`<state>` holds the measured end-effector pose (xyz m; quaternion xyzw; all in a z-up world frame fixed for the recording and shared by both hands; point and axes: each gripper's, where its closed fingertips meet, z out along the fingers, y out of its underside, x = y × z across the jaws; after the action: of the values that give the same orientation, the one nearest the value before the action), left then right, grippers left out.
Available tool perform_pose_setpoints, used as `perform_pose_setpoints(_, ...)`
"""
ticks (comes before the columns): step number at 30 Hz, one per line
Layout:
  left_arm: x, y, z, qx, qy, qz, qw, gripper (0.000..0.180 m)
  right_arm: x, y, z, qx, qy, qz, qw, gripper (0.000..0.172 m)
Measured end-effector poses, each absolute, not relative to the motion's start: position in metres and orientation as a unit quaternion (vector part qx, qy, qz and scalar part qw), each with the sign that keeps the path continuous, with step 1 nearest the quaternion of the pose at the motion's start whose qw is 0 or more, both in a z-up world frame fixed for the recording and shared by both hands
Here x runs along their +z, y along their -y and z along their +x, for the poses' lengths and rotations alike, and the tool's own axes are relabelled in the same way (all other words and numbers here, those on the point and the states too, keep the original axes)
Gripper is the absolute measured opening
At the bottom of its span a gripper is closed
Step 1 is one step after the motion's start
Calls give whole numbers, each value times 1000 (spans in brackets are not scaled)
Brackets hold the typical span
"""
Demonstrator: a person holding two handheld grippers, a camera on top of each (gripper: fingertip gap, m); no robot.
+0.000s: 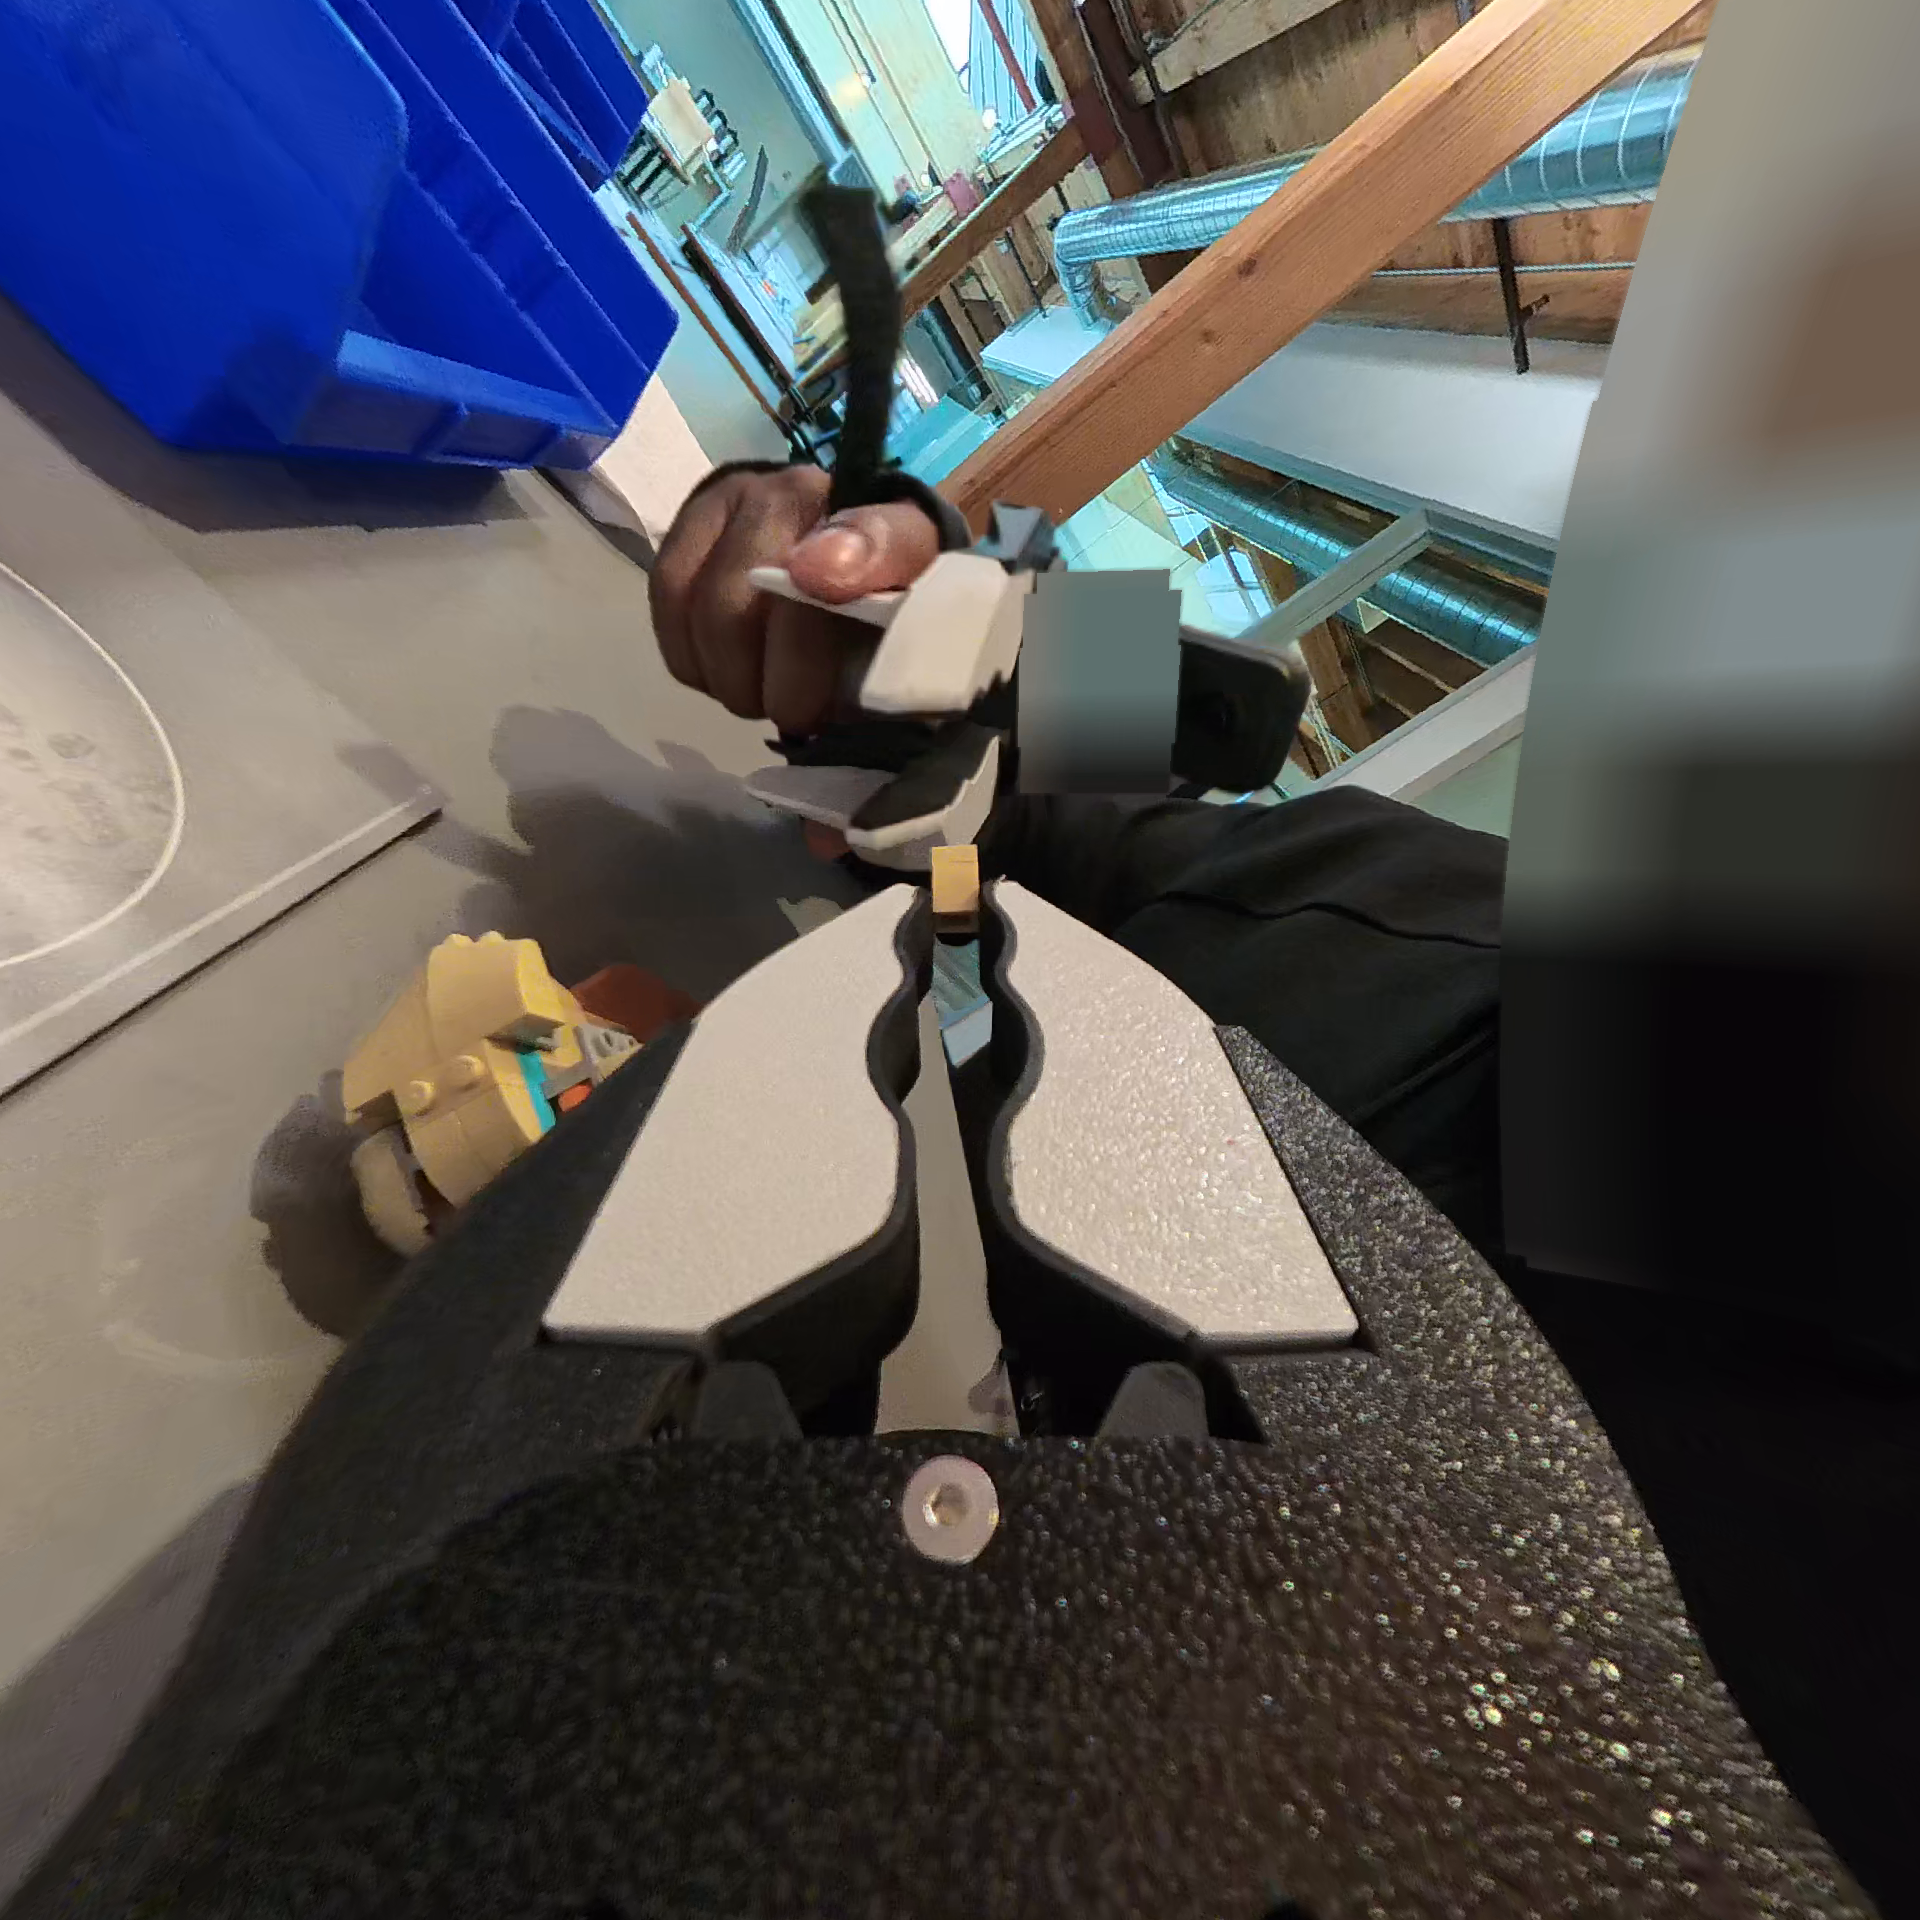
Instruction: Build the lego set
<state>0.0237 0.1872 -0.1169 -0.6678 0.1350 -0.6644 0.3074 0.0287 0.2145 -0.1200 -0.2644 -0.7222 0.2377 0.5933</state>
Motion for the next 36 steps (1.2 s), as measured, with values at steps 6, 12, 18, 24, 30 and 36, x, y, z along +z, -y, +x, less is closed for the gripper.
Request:
perform_pose_setpoints(6, -122, -184, 27, -664, -137, -672, 299, 7, -117, -198, 18, 152, 739, -134, 643, 20)
perform_pose_setpoints(12, -124, -185, 25, -669, -133, -670, 292, 7, -123, -193, 17, 107, 742, -76, 658, 19)
perform_pose_setpoints(18, -130, -185, 27, -674, -130, -672, 279, 7, -133, -191, 14, 31, 745, -15, 666, 20)
perform_pose_setpoints(24, -130, -182, 26, -672, -133, -672, 279, 7, -131, -188, 14, -20, 725, 24, 688, 15)
perform_pose_setpoints(30, -130, -184, 21, -660, -130, -678, 296, 13, -130, -189, 15, -22, 721, 4, 693, 8)
perform_pose_setpoints(36, -133, -189, 18, -659, -115, -680, 301, 14, -136, -187, 11, -9, 731, -23, 682, 8)
